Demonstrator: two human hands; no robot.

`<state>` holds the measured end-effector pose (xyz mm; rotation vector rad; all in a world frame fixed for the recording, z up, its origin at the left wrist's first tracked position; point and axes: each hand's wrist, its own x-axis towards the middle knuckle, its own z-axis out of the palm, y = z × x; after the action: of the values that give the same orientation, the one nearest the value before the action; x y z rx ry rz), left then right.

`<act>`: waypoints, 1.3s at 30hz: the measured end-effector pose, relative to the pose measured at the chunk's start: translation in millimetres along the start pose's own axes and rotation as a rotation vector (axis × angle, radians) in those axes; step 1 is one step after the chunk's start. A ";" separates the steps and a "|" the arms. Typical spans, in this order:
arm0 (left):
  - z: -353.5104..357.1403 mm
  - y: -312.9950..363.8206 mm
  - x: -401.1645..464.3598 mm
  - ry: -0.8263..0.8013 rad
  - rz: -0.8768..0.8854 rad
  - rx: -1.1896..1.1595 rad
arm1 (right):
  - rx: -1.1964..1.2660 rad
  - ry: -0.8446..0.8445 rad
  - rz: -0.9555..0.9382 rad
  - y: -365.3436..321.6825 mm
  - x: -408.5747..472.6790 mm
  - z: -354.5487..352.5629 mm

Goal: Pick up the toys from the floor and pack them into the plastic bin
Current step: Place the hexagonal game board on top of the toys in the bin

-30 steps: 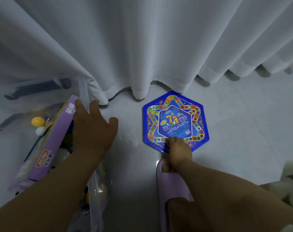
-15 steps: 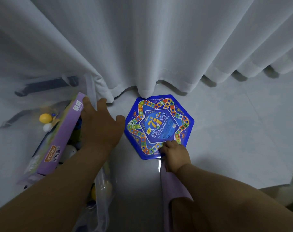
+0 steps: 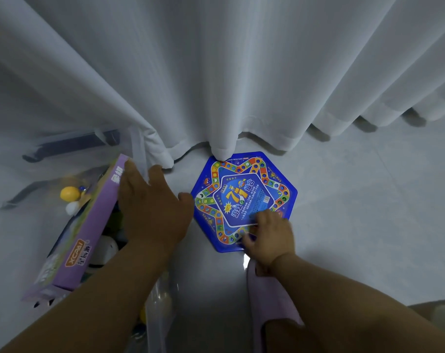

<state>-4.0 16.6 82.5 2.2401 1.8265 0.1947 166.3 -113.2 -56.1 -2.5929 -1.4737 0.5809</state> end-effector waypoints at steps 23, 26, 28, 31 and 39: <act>119.7 20.9 21.4 -0.497 -0.944 -0.775 | 1.041 -0.024 0.813 12.8 72.4 -43.4; 98.4 25.9 17.2 -0.489 -0.943 -0.914 | 1.142 -0.041 0.879 7.6 64.3 -69.7; 79.5 34.1 13.4 -0.435 -0.904 -0.989 | 1.230 -0.069 0.926 6.7 54.4 -89.5; 41.6 45.6 3.0 -0.338 -0.767 -1.017 | 1.275 -0.129 0.928 -0.7 38.1 -119.3; -54.7 18.7 -45.8 -0.140 -0.735 -1.008 | 1.259 -0.212 0.715 -59.7 -19.4 -175.2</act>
<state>-9.9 -25.9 142.5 0.8443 1.7488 0.6152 175.1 -81.2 127.0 -1.8658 0.0572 1.3034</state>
